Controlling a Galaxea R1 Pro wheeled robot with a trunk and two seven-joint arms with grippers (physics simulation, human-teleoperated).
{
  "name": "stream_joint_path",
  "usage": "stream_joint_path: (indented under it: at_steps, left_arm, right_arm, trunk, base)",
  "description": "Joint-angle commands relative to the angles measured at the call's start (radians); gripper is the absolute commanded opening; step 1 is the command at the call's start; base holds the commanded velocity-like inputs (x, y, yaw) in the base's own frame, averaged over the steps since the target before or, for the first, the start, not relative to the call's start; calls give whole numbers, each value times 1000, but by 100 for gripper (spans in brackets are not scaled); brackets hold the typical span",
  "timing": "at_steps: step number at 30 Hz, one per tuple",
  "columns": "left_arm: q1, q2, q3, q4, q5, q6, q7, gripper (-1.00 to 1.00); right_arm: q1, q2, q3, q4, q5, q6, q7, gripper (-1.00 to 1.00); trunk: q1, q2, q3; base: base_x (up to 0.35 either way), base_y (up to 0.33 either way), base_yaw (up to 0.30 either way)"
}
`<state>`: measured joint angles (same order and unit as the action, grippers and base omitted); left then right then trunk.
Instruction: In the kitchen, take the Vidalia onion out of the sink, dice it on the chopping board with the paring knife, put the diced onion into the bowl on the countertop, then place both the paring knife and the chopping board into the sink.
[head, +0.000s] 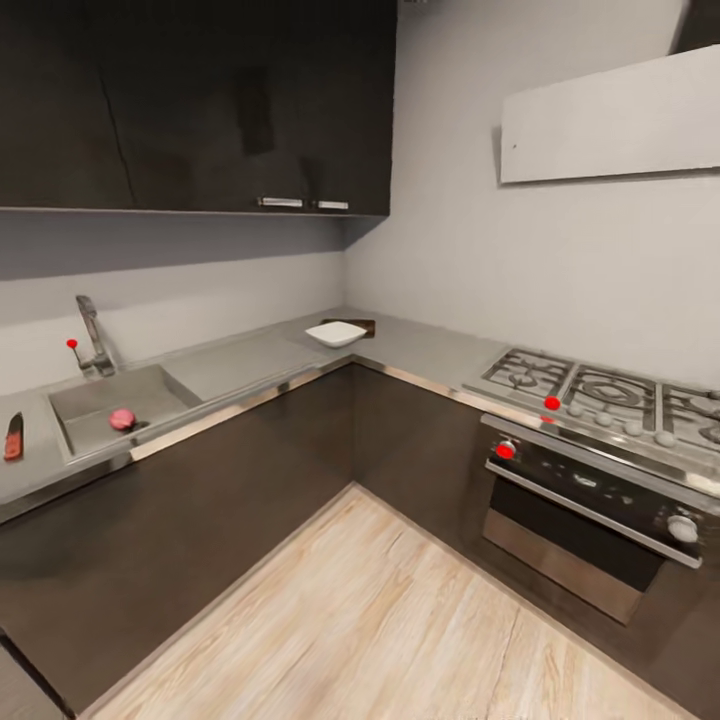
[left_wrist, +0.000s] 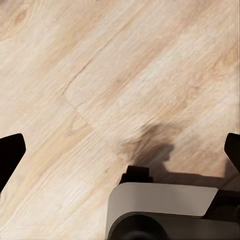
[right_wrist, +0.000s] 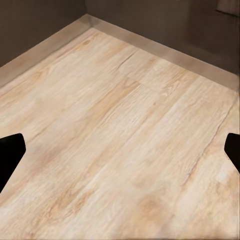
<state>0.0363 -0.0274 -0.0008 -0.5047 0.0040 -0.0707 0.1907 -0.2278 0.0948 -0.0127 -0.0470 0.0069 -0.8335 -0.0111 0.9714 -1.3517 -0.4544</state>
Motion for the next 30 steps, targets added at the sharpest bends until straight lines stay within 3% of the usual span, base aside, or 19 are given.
stream_joint_path:
  at_steps: [1, 6, 12, 30]
  left_arm:
    - [1, 0, 0, -1, 1, -1, 3, 100]
    - [1, 0, 2, -1, 1, -1, 3, 100]
    - [0, 1, 4, -2, 1, -1, 4, 100]
    - [0, 1, 4, -1, 1, -1, 4, 100]
  right_arm:
    - [-1, 0, -1, 1, 1, -3, -1, 100]
    - [-1, 0, -1, 1, 1, -3, -2, 100]
    - [-1, 2, -1, 1, 1, -4, -1, 100]
    - [-1, 2, -1, 1, 1, -7, -3, 100]
  trunk:
    - [-4, 7, 2]
    - [-23, 42, 18]
    - [-46, 84, 37]
    - [-115, 210, 93]
  base:
    - [0, 0, -281]
    - [0, 0, -281]
    - [0, 0, -75]
    - [0, 0, 123]
